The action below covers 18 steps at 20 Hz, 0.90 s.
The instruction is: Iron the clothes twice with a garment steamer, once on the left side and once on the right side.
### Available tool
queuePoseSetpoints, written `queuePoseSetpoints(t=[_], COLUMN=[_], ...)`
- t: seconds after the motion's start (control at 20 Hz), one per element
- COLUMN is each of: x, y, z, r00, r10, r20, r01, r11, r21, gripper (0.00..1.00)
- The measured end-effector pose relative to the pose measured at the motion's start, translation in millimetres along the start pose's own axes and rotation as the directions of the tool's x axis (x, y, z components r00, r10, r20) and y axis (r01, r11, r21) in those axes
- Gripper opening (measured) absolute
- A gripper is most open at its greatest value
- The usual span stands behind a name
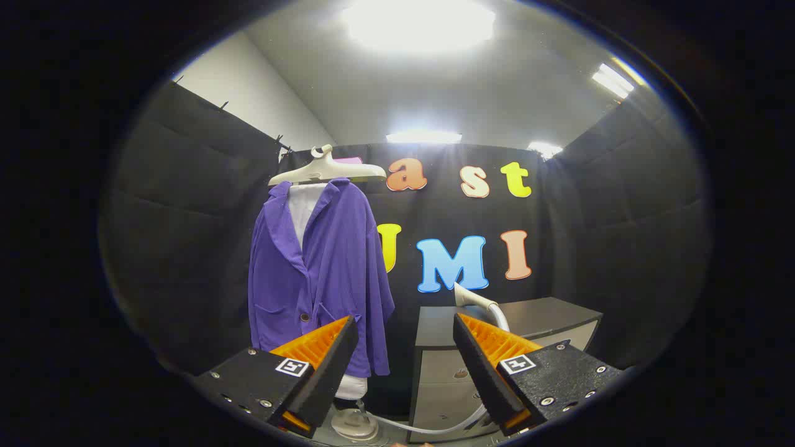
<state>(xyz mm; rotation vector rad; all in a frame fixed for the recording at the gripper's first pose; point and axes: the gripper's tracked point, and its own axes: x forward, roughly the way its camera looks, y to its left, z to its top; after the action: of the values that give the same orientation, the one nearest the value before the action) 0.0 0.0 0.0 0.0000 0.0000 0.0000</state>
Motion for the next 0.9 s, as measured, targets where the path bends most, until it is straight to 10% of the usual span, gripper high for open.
queuePoseSetpoints(t=[0.9], x=[19.6], y=[-10.3], z=[-23.5], r00=[0.996], r10=[-0.024], r20=[-0.091], r01=[0.031], r11=[0.996], r21=[0.078], gripper=[0.95])
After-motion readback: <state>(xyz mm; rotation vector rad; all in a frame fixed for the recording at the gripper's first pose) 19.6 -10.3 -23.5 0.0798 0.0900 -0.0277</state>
